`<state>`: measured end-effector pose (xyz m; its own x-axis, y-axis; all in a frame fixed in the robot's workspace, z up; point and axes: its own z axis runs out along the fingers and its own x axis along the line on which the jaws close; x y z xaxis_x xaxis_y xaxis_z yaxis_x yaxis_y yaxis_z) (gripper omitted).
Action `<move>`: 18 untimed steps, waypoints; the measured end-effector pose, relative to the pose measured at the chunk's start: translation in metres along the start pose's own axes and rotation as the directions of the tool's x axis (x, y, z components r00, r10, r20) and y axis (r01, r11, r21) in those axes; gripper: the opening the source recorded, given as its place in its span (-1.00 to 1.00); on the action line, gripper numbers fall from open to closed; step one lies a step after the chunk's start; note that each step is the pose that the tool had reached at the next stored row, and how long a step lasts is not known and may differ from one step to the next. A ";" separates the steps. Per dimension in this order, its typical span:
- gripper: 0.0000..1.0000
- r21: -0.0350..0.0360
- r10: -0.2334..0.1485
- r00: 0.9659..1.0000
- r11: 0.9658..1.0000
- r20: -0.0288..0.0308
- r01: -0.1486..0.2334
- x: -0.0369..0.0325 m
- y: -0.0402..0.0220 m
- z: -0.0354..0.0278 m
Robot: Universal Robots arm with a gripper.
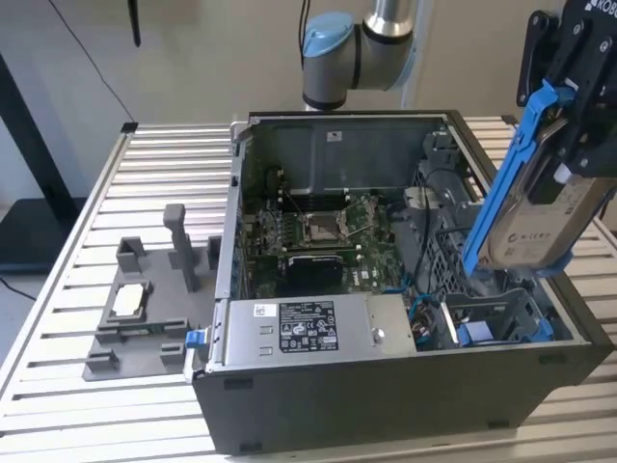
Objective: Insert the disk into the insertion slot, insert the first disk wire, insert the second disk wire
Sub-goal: 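Insert the disk into the insertion slot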
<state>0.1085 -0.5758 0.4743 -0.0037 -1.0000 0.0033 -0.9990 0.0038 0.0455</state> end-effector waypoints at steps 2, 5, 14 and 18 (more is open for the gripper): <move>-0.34 0.000 -0.002 1.000 1.000 0.000 0.002 0.0000 -0.0008 0.0021; -0.34 -0.001 -0.006 1.000 1.000 0.000 0.006 0.0000 -0.0018 0.0051; -0.34 -0.001 -0.019 1.000 1.000 -0.001 0.019 0.0003 -0.0043 0.0140; -0.34 -0.002 -0.025 1.000 1.000 -0.001 0.025 0.0006 -0.0052 0.0183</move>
<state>0.1129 -0.5765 0.4558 0.0212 -0.9998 0.0034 -0.9987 -0.0210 0.0471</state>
